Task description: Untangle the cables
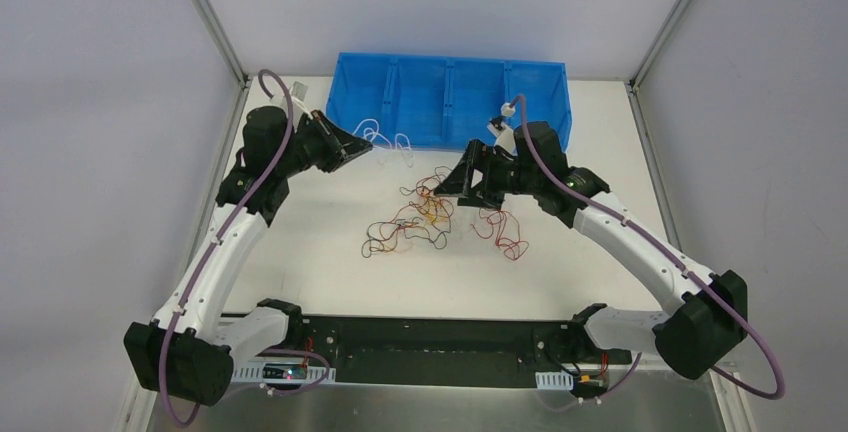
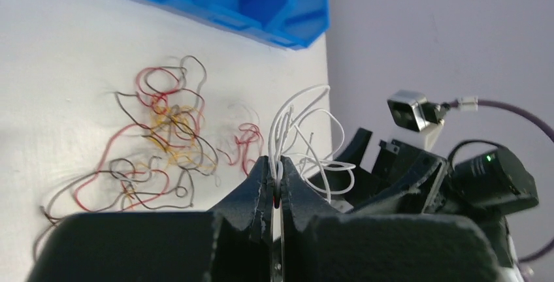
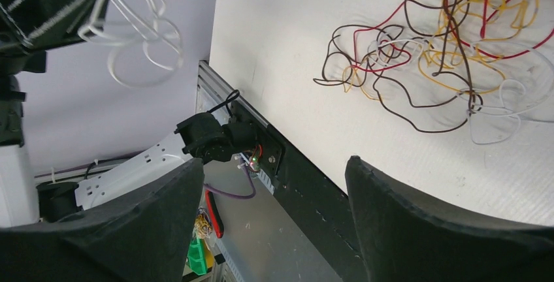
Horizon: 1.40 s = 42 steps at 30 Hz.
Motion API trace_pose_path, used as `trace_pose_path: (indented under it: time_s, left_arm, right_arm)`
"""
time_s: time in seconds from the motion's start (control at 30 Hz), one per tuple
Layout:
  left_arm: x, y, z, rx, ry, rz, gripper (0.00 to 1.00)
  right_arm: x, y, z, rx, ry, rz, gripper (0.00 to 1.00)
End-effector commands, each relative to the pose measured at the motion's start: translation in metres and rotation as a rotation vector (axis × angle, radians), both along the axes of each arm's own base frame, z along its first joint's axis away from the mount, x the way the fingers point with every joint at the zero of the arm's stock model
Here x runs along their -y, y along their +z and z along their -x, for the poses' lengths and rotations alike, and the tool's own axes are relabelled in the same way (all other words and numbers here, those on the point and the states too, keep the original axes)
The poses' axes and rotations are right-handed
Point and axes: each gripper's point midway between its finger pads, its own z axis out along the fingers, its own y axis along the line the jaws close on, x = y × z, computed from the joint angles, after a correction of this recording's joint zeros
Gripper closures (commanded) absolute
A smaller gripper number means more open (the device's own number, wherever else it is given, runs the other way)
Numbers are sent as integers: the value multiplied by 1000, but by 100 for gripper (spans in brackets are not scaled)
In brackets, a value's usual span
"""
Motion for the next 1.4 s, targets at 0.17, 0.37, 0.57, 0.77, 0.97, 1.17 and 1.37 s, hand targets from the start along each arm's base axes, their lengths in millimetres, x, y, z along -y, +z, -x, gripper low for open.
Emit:
trace_pose_path:
  time_s: [0.17, 0.37, 0.57, 0.77, 0.97, 1.17, 1.37]
  left_arm:
    - [-78, -5, -85, 26, 371, -466, 100]
    - [-110, -15, -142, 28, 504, -680, 100]
    - [-117, -24, -215, 37, 531, -769, 100]
    - [-96, -56, -267, 11, 361, -753, 25]
    - [-71, -30, -225, 19, 252, -587, 19]
    - [-35, -33, -139, -30, 46, -405, 23]
    - [-8, -65, -62, -100, -103, -314, 24]
  right_arm:
    - [50, -8, -16, 9, -139, 73, 13]
    - [72, -16, -21, -4, -197, 101, 11]
    - [89, -23, -29, -15, -254, 143, 11]
    - [109, -39, -32, -57, -313, 215, 11]
    - [133, -62, -18, -103, -354, 350, 13]
    - [158, -89, 0, -171, -377, 498, 16]
    - [167, -129, 9, -272, -352, 604, 22]
